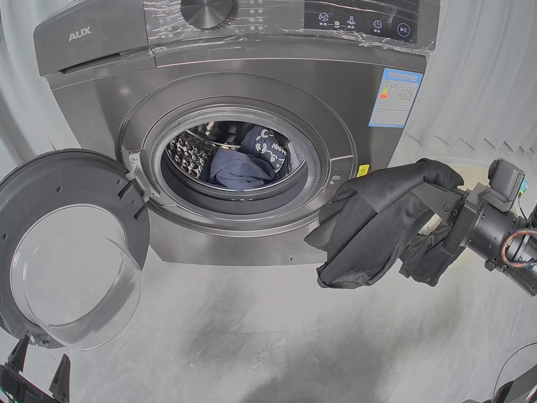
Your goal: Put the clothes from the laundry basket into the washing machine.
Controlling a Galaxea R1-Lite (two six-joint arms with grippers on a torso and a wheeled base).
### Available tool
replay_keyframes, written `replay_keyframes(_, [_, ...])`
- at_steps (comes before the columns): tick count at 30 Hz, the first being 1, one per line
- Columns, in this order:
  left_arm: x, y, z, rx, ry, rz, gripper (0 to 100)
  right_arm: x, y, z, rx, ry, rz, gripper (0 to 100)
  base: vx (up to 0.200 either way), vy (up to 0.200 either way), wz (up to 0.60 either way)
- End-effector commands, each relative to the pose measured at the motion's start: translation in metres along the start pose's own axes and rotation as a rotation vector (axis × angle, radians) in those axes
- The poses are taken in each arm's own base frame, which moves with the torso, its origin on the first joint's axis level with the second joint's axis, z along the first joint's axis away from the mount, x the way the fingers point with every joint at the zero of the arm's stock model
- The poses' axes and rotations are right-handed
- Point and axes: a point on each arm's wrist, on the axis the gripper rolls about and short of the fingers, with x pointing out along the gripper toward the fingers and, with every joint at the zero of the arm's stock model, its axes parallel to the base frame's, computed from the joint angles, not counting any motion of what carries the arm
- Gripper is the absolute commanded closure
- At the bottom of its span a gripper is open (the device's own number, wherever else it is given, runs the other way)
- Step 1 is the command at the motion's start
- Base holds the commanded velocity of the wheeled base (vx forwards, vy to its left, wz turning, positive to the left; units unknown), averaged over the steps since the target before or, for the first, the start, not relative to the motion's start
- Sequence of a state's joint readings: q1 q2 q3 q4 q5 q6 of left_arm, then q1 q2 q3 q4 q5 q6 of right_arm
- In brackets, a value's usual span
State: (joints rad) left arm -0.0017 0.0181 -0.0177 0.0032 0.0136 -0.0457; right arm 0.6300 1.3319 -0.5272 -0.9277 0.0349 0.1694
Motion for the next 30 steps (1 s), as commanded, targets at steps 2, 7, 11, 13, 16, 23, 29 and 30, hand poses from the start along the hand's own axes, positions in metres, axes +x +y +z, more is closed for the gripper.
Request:
replay_keyframes(2, [0.0,0.0,-0.005,0.0,0.006,0.001,0,0.0,0.0,-0.001,0.001,0.003,-0.001,100,0.0,0.0,0.0])
replay_keyframes(7, [0.0,0.0,-0.005,0.0,0.006,0.001,0,0.001,-0.001,-0.004,0.003,0.017,-0.005,100,0.0,0.0,0.0])
replay_keyframes(11, [0.0,0.0,-0.005,0.0,0.006,0.001,0,0.001,-0.002,-0.005,0.004,0.018,-0.007,100,-0.15,0.0,0.0])
replay_keyframes(13, [0.0,0.0,-0.005,0.0,0.006,0.001,0,0.001,-0.002,-0.005,0.004,0.018,-0.007,100,-0.2,0.0,0.0])
replay_keyframes(16, [0.0,0.0,-0.005,0.0,0.006,0.001,0,0.001,-0.002,-0.005,0.006,0.018,-0.008,100,-0.067,0.0,0.0])
replay_keyframes(23, [0.0,0.0,-0.005,-0.002,0.005,0.002,0,0.004,-0.005,-0.013,0.014,0.05,-0.02,100,0.0,0.0,0.0])
replay_keyframes(29, [0.0,0.0,-0.005,0.0,0.005,0.002,0,0.001,-0.003,-0.019,0.013,0.073,-0.018,100,0.0,0.033,0.0])
replay_keyframes(30, [0.0,0.0,-0.005,0.0,0.005,0.002,0,0.001,-0.003,-0.02,0.013,0.076,-0.019,100,0.0,0.2,0.0])
